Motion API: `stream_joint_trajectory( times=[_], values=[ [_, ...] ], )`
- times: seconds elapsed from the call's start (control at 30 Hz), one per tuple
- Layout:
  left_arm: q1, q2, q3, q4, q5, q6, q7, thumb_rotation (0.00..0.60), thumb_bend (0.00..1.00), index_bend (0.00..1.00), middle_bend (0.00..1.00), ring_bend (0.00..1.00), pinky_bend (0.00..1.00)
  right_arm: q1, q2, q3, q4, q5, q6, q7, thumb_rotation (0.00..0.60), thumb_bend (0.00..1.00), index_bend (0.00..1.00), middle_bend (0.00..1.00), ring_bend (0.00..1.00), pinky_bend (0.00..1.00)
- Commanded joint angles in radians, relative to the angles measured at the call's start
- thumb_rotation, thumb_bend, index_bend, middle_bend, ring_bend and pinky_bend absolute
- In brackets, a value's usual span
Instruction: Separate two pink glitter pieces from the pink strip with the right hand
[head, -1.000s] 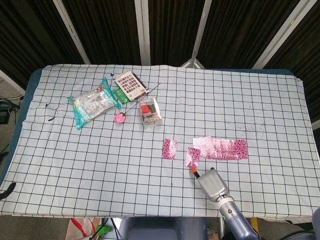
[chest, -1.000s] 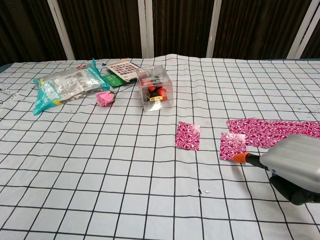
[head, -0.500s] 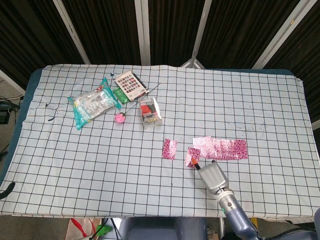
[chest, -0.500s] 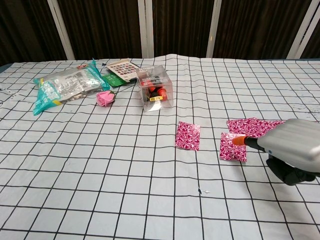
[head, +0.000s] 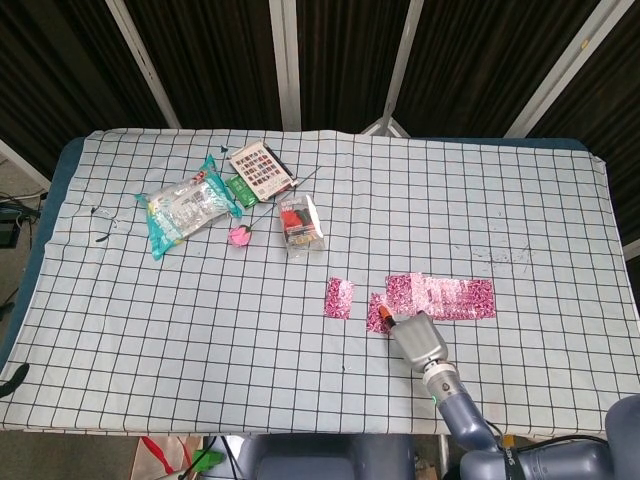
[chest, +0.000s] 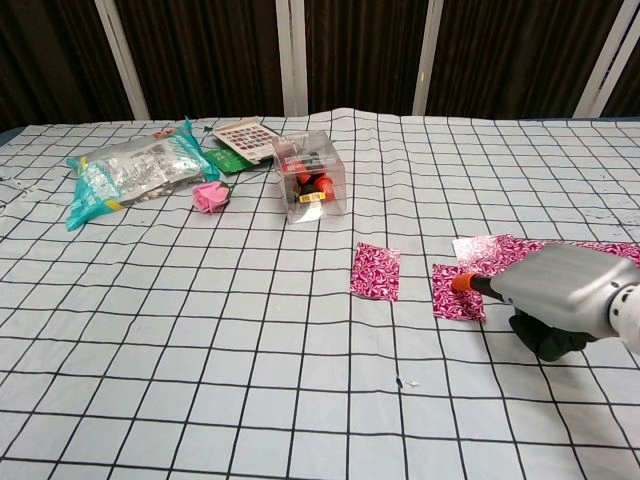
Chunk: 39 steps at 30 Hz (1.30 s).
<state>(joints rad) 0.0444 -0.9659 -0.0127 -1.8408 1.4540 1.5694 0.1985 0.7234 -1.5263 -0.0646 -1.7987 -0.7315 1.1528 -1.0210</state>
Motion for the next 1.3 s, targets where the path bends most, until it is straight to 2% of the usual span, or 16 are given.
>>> stream_joint_trajectory(
  times=[0.03,0.6,0.83,0.93,1.13,1.2,1.3],
  values=[
    [0.002,0.001,-0.001,0.000,-0.001,0.003,-0.002,0.600,0.35,0.16,0.00,0.00,0.09,-0.003,-0.002,-0.008,0.000,0.000,-0.002,0.003,0.600,0.78,0.10,0.79,0.77,0.42],
    [-0.003,-0.004,0.003,-0.002,0.005,-0.005,0.010,0.600,0.35,0.16,0.00,0.00,0.09,-0.090,0.044,-0.159,-0.126,-0.181,0.085,0.002,0.600,0.78,0.10,0.79,0.77,0.42],
    [-0.005,-0.008,0.005,-0.003,0.007,-0.010,0.020,0.600,0.35,0.16,0.00,0.00,0.09,-0.125,0.079,-0.198,-0.174,-0.262,0.117,0.014,0.600,0.78,0.10,0.79,0.77,0.42],
    [-0.005,-0.009,0.006,-0.005,0.009,-0.010,0.024,0.600,0.35,0.16,0.00,0.00,0.09,-0.130,0.090,-0.185,-0.179,-0.284,0.121,0.030,0.600,0.78,0.10,0.79,0.77,0.42],
    [-0.004,-0.008,0.003,-0.004,0.004,-0.007,0.020,0.600,0.35,0.16,0.00,0.00,0.09,-0.142,0.100,-0.112,-0.158,-0.384,0.149,0.135,0.600,0.78,0.08,0.79,0.76,0.42],
    [-0.005,-0.008,0.003,-0.003,0.002,-0.009,0.019,0.600,0.35,0.16,0.00,0.00,0.09,-0.156,0.110,-0.074,-0.144,-0.439,0.181,0.213,0.600,0.78,0.03,0.71,0.68,0.39],
    [-0.005,-0.005,0.004,-0.004,0.003,-0.011,0.014,0.600,0.35,0.16,0.00,0.00,0.09,-0.203,0.119,-0.014,-0.104,-0.553,0.281,0.418,0.600,0.78,0.00,0.49,0.46,0.23]
  ],
)
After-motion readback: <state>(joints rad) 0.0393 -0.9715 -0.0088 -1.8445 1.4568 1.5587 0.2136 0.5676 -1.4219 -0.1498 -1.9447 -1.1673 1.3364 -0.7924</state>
